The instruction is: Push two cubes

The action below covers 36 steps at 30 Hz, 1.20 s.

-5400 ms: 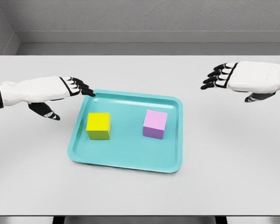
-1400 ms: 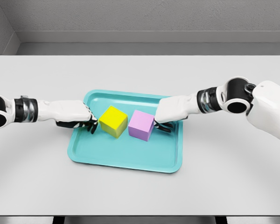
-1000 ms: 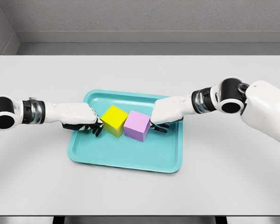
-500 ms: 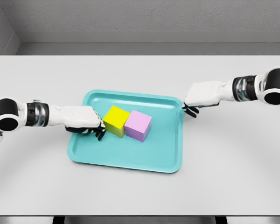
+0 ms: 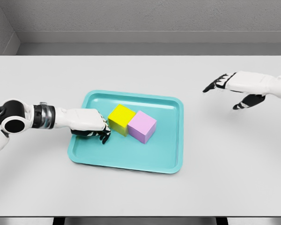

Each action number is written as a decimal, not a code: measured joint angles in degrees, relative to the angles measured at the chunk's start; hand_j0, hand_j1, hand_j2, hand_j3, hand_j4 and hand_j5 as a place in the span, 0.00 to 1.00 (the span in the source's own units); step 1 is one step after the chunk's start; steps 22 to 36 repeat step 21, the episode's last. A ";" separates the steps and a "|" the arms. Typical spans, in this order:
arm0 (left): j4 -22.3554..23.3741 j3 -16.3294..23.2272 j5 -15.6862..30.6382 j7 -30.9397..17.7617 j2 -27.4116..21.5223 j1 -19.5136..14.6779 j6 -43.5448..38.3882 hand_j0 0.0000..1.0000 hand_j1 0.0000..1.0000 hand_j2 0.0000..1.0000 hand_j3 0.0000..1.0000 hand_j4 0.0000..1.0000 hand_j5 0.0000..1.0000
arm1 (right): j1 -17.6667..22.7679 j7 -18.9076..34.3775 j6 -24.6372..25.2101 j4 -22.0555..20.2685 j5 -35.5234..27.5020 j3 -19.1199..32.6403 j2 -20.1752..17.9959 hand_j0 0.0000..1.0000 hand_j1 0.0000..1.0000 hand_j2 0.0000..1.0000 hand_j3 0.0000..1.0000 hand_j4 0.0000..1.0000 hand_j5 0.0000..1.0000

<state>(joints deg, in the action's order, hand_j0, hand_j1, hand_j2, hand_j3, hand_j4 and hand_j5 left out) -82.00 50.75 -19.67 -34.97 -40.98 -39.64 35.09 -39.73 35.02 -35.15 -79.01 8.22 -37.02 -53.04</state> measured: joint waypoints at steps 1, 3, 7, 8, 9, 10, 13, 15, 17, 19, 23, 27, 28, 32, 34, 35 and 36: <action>0.08 0.00 0.09 -0.02 0.04 0.00 0.00 0.38 0.38 0.38 0.38 0.38 0.38 | -0.09 0.00 0.00 0.00 -0.37 0.58 -0.22 1.00 1.00 1.00 1.00 1.00 1.00; 0.16 -0.06 0.20 -0.05 -0.02 -0.09 0.01 0.38 0.38 0.38 0.38 0.38 0.38 | -0.09 0.00 0.00 0.00 -0.94 1.31 -0.84 1.00 1.00 1.00 1.00 1.00 1.00; 0.07 -2.00 1.49 -0.04 -3.38 -0.26 0.04 0.38 0.38 0.38 0.38 0.38 0.38 | -0.35 0.00 0.00 0.01 -1.49 1.89 -2.05 1.00 1.00 1.00 1.00 1.00 1.00; 0.00 -3.06 3.52 -0.37 -5.44 -0.35 0.16 0.38 0.38 0.38 0.38 0.38 0.38 | -0.53 0.00 0.00 0.01 -1.56 1.94 -2.41 1.00 1.00 1.00 1.00 1.00 1.00; 0.17 -4.47 4.90 -0.91 -7.85 -0.44 0.45 0.45 0.45 0.45 0.45 0.45 0.45 | -0.44 0.01 -0.01 0.01 -1.60 1.99 -2.79 1.00 1.00 1.00 1.00 1.00 1.00; 1.48 -6.55 5.78 -0.67 -10.01 -0.35 0.34 0.76 0.76 0.76 0.76 0.76 0.76 | -0.35 0.01 -0.01 0.01 -1.63 1.94 -3.02 1.00 1.00 1.00 1.00 1.00 1.00; 8.13 -11.40 7.20 -0.27 -12.53 0.35 0.14 1.00 1.00 1.00 1.00 1.00 1.00 | -0.62 0.01 -0.01 0.01 -1.63 1.91 -3.44 1.00 1.00 1.00 1.00 1.00 1.00; 12.43 -12.79 7.59 -0.16 -12.07 0.35 0.10 1.00 1.00 1.00 1.00 1.00 1.00 | -0.70 0.01 -0.01 0.01 -1.63 1.98 -3.59 1.00 1.00 1.00 1.00 1.00 1.00; 14.94 -13.50 7.78 -0.11 -11.47 0.44 0.08 1.00 1.00 1.00 1.00 1.00 1.00 | -1.05 0.01 -0.01 0.01 -1.64 2.03 -3.63 1.00 1.00 1.00 1.00 1.00 1.00; 16.58 -13.85 7.93 -0.08 -10.65 0.44 0.07 1.00 1.00 1.00 1.00 1.00 1.00 | -1.05 0.01 -0.01 0.00 -1.64 2.03 -3.65 1.00 1.00 1.00 1.00 1.00 1.00; 17.66 -14.04 7.99 -0.07 -10.19 0.44 0.07 1.00 1.00 1.00 1.00 1.00 1.00 | -1.05 0.01 -0.01 0.00 -1.64 2.02 -3.66 1.00 1.00 1.00 1.00 1.00 1.00; 17.66 -14.04 7.99 -0.07 -10.19 0.44 0.07 1.00 1.00 1.00 1.00 1.00 1.00 | -1.05 0.01 -0.01 0.00 -1.64 2.02 -3.66 1.00 1.00 1.00 1.00 1.00 1.00; 17.66 -14.04 7.99 -0.07 -10.19 0.44 0.07 1.00 1.00 1.00 1.00 1.00 1.00 | -1.05 0.01 -0.01 0.00 -1.64 2.02 -3.66 1.00 1.00 1.00 1.00 1.00 1.00; 17.66 -14.04 7.99 -0.07 -10.19 0.44 0.07 1.00 1.00 1.00 1.00 1.00 1.00 | -1.05 0.01 -0.01 0.00 -1.64 2.02 -3.66 1.00 1.00 1.00 1.00 1.00 1.00; 17.66 -14.04 7.99 -0.07 -10.19 0.44 0.07 1.00 1.00 1.00 1.00 1.00 1.00 | -1.05 0.01 -0.01 0.00 -1.64 2.02 -3.66 1.00 1.00 1.00 1.00 1.00 1.00; 17.66 -14.04 7.99 -0.07 -10.19 0.44 0.07 1.00 1.00 1.00 1.00 1.00 1.00 | -1.05 0.01 -0.01 0.00 -1.64 2.02 -3.66 1.00 1.00 1.00 1.00 1.00 1.00; 17.66 -14.04 7.99 -0.07 -10.19 0.44 0.07 1.00 1.00 1.00 1.00 1.00 1.00 | -1.05 0.01 -0.01 0.00 -1.64 2.02 -3.66 1.00 1.00 1.00 1.00 1.00 1.00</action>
